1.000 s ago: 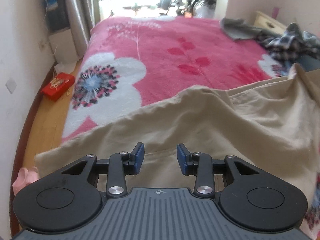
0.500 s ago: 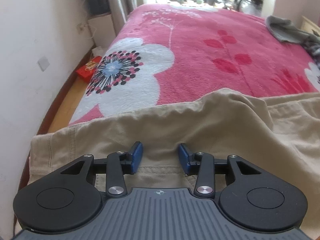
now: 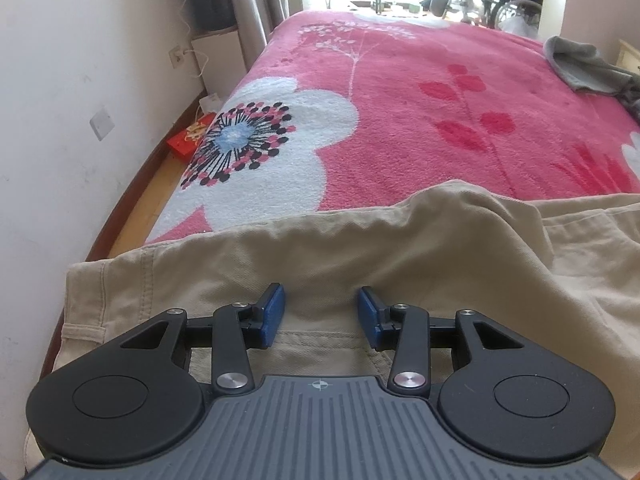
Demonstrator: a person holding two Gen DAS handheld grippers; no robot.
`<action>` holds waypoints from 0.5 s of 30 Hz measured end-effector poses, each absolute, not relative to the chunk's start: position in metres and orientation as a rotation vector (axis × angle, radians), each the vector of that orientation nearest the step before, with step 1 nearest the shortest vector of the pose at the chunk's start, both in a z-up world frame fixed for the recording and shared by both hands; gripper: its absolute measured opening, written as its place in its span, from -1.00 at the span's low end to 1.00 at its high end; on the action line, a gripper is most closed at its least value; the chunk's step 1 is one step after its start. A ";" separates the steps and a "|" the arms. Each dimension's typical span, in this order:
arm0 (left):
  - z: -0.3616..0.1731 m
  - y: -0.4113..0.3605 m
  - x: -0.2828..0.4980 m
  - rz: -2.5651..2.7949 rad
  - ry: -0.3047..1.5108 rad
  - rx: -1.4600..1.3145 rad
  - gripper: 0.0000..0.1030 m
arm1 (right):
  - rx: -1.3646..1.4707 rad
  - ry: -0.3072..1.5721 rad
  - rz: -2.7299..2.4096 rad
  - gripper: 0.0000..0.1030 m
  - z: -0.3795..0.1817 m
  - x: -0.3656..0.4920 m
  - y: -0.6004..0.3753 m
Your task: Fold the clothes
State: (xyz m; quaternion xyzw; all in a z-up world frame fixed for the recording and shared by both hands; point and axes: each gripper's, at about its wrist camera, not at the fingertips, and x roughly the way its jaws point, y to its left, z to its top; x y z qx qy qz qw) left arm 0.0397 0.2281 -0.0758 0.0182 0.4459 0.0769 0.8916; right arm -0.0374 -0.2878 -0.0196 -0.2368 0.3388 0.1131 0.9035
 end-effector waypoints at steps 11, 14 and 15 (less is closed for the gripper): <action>-0.077 0.229 0.040 0.158 0.916 0.037 -0.15 | -0.107 0.831 0.262 -0.81 -0.008 -0.026 -0.339; -0.077 0.230 0.040 0.154 0.917 0.037 -0.15 | 0.077 0.855 0.283 -0.75 -0.006 -0.020 -0.359; -0.077 0.230 0.041 0.154 0.917 0.034 -0.15 | 0.138 0.862 0.290 -0.73 -0.006 -0.017 -0.366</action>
